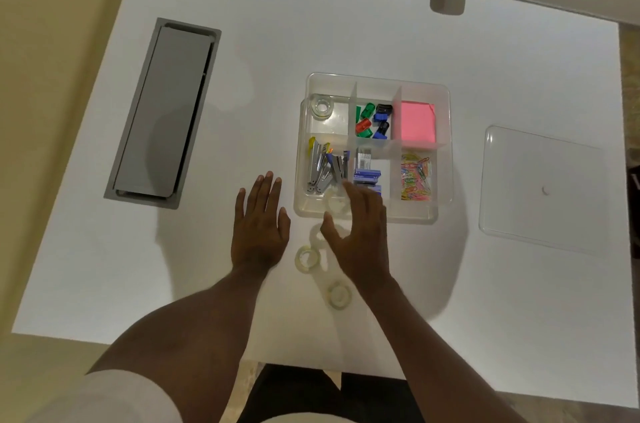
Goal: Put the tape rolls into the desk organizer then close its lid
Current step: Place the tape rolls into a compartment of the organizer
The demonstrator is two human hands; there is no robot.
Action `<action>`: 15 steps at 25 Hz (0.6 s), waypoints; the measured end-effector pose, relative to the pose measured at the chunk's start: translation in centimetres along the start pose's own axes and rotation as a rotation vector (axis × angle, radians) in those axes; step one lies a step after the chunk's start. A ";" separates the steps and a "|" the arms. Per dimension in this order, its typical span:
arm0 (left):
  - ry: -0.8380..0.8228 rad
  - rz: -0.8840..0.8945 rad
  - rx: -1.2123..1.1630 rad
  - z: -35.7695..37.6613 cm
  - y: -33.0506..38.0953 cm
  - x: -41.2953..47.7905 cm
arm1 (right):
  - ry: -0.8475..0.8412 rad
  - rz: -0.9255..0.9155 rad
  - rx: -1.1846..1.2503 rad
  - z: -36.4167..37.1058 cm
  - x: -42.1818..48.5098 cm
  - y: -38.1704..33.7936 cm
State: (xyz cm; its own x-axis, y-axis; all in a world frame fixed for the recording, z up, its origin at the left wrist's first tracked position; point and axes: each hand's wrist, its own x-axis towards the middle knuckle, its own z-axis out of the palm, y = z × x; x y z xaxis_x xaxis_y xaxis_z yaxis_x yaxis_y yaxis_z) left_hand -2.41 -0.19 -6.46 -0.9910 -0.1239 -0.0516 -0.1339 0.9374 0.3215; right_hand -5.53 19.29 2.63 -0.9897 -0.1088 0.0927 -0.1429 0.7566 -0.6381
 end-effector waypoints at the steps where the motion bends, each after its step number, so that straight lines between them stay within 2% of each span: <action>1: 0.001 0.000 -0.003 0.0 0.0 0.0 | 0.017 -0.012 0.008 -0.4 2.0 -0.4; 5: 0.002 0.003 0.008 0.0 -0.1 0.0 | 0.057 -0.004 0.080 -1.7 11.0 -1.6; 8: -0.017 -0.007 0.003 0.0 0.0 0.1 | -0.089 0.006 0.047 -2.0 16.5 -1.6; 12: -0.047 -0.021 0.006 0.0 0.0 0.2 | -0.260 -0.098 -0.458 -0.6 21.5 -1.1; 15: -0.059 -0.027 -0.001 -0.2 0.1 0.2 | -0.312 -0.129 -0.670 1.1 22.7 -0.8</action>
State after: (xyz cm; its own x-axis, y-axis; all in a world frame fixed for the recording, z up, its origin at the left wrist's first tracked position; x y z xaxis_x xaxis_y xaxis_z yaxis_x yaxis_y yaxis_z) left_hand -2.62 -0.21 -6.27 -0.9848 -0.1295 -0.1154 -0.1603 0.9338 0.3198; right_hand -27.93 15.51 4.38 -0.9334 -0.3260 -0.1496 -0.3259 0.9450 -0.0259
